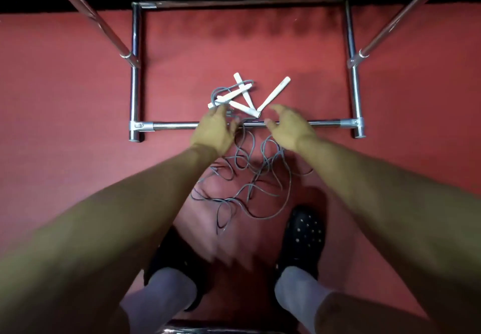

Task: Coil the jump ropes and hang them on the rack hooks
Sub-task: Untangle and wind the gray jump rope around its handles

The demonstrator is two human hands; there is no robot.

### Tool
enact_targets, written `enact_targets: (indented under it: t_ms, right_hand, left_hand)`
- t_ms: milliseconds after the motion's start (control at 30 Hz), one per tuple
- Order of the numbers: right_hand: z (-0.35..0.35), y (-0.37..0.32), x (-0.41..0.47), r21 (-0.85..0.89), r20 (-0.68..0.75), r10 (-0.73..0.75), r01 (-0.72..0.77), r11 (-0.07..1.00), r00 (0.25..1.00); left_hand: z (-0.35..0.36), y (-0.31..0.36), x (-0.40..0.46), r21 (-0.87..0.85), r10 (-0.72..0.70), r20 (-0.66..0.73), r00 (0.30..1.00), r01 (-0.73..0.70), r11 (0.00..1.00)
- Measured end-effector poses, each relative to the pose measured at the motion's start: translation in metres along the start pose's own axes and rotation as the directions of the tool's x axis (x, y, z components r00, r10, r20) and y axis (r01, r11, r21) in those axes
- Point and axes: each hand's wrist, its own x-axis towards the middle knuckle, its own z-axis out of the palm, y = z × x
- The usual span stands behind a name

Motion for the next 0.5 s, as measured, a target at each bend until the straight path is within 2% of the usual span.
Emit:
enact_targets:
  t_ms: [100,233,500]
  right_hand:
    - [0.01,0.006,0.042,0.041,0.006,0.005,-0.005,0.999,1.0]
    - [0.033,0.011,0.081,0.094,0.017,0.018,-0.019,0.995,1.0]
    - [0.06,0.021,0.101,0.216,-0.118,0.097,-0.07,0.974,0.988]
  left_hand:
    - [0.007,-0.009,0.049,0.036,0.066,-0.058,0.996,-0.064,0.997]
    - [0.014,-0.02,0.097,0.195,0.099,-0.062,0.993,-0.085,0.977]
    - [0.034,-0.024,0.127,0.167,-0.014,-0.041,0.999,0.021,0.986]
